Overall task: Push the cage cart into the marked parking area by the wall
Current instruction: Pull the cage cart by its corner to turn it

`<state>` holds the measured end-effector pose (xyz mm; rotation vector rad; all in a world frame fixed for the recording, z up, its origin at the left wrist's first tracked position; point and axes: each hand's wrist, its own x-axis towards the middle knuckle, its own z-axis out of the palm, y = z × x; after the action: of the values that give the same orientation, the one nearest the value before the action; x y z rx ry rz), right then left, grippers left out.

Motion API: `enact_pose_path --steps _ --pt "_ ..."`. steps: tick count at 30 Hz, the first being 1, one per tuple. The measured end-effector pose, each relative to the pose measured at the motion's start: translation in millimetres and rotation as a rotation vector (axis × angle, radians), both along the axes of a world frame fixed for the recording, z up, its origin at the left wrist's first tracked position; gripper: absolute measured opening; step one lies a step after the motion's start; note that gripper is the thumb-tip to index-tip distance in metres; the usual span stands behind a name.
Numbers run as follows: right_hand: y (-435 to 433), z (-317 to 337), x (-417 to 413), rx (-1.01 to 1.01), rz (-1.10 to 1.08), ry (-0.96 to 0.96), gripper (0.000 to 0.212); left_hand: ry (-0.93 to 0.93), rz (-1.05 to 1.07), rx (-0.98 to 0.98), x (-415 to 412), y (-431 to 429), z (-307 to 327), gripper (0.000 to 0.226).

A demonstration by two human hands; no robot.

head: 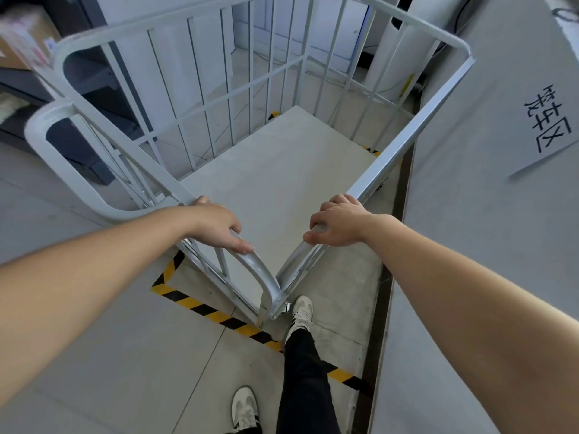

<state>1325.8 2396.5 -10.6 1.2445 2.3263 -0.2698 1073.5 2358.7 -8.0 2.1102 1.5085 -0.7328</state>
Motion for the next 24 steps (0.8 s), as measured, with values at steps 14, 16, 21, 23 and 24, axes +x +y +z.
enact_pose_path --steps 14,16,21,23,24 --pt "6 2 4 -0.021 -0.029 0.028 0.054 0.016 0.002 0.010 2 6 -3 0.078" --pt "6 2 6 -0.024 -0.031 0.027 0.053 0.014 -0.005 0.011 4 6 -5 0.078" --pt "5 4 12 -0.029 -0.050 0.020 0.051 0.002 -0.037 0.030 10 6 -11 0.081" --pt "4 3 15 -0.032 -0.056 0.014 0.049 -0.004 -0.039 0.024 13 5 -12 0.081" --pt "3 3 15 -0.033 -0.059 0.010 0.049 -0.004 -0.039 0.018 14 5 -12 0.081"
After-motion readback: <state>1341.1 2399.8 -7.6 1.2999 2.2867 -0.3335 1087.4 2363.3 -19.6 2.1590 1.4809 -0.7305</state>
